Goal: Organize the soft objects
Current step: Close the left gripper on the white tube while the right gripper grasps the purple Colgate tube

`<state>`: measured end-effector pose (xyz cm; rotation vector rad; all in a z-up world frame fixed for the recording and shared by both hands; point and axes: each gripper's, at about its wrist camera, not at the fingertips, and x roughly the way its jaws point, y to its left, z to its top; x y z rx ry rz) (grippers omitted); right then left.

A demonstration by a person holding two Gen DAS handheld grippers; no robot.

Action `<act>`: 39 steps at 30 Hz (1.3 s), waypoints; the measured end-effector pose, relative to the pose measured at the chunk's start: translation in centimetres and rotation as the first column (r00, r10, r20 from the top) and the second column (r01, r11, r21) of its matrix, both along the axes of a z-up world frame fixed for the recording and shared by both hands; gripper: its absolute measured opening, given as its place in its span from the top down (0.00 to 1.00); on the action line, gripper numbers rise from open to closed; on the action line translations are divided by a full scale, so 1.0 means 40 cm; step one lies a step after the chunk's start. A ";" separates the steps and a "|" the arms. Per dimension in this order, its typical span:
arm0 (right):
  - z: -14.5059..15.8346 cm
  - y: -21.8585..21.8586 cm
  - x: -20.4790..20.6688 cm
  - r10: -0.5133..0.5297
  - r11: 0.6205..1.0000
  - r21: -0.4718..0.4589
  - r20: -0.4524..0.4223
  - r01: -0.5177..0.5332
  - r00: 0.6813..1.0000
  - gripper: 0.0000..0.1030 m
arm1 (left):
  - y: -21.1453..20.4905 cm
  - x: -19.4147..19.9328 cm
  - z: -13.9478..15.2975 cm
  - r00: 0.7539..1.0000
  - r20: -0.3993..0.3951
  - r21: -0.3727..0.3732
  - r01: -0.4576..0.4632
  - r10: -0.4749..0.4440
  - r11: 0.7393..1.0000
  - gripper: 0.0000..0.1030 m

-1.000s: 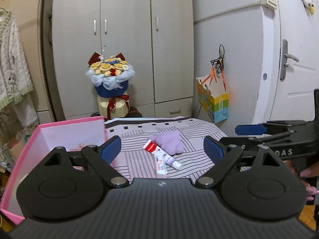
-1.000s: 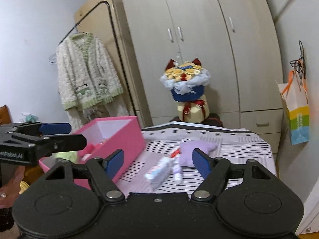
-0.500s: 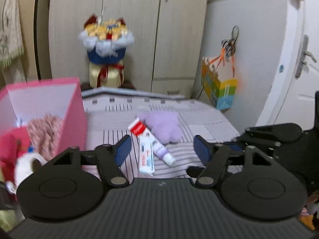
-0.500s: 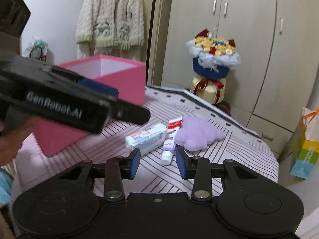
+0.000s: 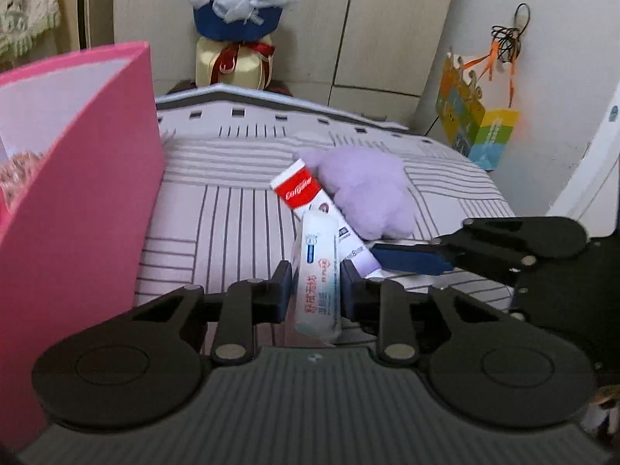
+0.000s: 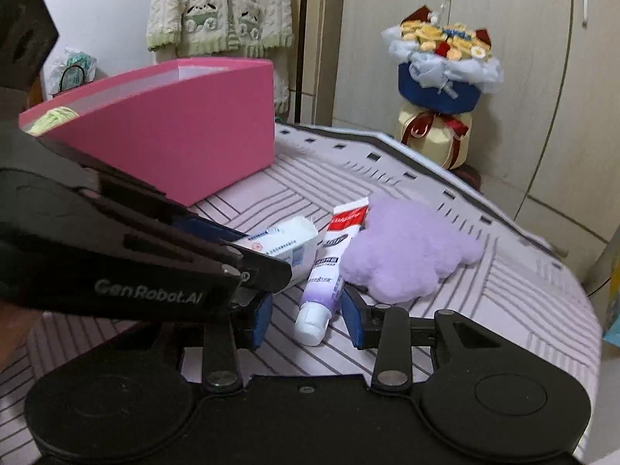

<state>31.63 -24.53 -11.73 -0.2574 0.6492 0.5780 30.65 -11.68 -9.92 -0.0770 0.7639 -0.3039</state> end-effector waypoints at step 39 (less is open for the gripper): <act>0.004 -0.031 -0.069 -0.126 0.986 0.101 -0.062 0.132 0.990 0.76 | 0.023 -0.043 0.026 0.999 -0.004 -0.086 -0.053 0.053 0.995 0.82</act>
